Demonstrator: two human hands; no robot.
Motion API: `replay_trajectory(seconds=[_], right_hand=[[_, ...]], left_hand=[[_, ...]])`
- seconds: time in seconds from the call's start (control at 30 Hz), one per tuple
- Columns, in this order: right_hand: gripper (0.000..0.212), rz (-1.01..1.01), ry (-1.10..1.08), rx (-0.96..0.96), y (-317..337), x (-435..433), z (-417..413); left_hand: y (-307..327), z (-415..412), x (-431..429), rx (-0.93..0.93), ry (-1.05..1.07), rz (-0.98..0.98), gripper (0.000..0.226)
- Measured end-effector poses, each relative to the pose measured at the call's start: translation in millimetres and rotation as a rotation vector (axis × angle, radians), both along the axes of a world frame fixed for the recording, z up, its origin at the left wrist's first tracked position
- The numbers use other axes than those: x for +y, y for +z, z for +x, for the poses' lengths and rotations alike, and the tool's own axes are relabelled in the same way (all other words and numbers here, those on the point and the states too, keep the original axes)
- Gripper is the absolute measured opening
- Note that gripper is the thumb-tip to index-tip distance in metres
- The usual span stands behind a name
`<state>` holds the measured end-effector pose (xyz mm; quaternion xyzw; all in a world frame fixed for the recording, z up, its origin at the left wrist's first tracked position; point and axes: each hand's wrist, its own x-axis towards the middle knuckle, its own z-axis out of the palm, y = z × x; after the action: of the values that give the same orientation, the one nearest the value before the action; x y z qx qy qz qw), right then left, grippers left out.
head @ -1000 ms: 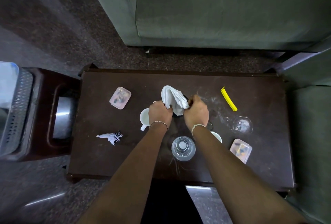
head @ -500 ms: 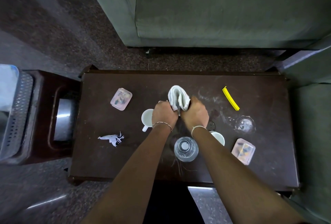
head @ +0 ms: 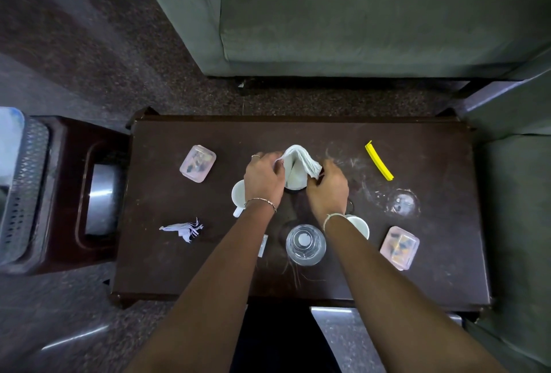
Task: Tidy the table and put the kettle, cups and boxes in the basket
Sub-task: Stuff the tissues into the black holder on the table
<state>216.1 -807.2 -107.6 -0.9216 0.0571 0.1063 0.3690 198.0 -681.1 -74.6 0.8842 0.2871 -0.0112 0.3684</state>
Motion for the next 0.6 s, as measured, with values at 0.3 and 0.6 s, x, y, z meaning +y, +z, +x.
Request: replay_trajectory(seconds=[0.3,0.6], right_hand=[[0.042,0.163,-0.133,0.146,-4.4,-8.7,-1.0],[0.039,0.190,-0.131,0.339,-11.4,0.8,2.3]], left_hand=[[2.0,2.2,-0.7,0.006,0.165,-0.254,0.044],[-9.2,14.4,2.8,0.263,0.431,-0.745,0.076]])
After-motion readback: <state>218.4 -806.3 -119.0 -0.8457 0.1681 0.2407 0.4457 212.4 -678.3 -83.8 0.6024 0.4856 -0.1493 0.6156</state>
